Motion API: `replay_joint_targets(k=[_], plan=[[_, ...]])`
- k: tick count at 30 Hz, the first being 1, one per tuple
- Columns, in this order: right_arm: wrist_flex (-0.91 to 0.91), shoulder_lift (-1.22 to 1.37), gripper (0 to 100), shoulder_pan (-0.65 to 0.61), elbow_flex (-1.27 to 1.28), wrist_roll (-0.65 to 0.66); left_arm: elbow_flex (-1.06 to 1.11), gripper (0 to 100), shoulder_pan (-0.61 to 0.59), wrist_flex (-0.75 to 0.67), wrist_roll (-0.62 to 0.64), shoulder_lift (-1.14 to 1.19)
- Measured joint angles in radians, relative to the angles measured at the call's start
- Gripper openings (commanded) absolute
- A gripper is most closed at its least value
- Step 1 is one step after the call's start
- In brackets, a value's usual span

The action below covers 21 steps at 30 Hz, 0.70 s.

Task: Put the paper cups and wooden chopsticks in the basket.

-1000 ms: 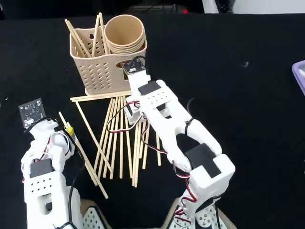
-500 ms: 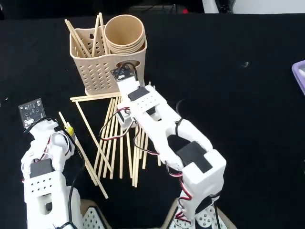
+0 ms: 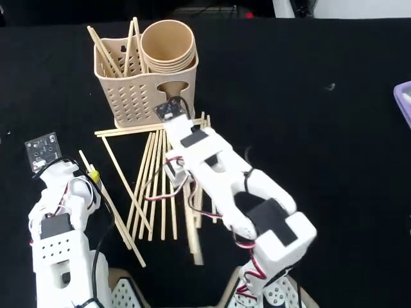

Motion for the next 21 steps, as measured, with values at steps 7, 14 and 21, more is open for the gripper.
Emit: replay_joint_targets(k=[7, 14, 21], plan=[[-0.003, -0.040, 14.6, -0.008, 0.055, 0.037, 0.000, 20, 0.000, 0.000, 0.000, 0.000], [0.025, -0.043, 19.5, -0.041, 0.058, 0.087, 0.000, 20, 0.000, 0.000, 0.000, 0.000], [0.054, -0.028, 15.2, -0.084, 0.055, 0.100, 0.000, 20, 0.000, 0.000, 0.000, 0.000]])
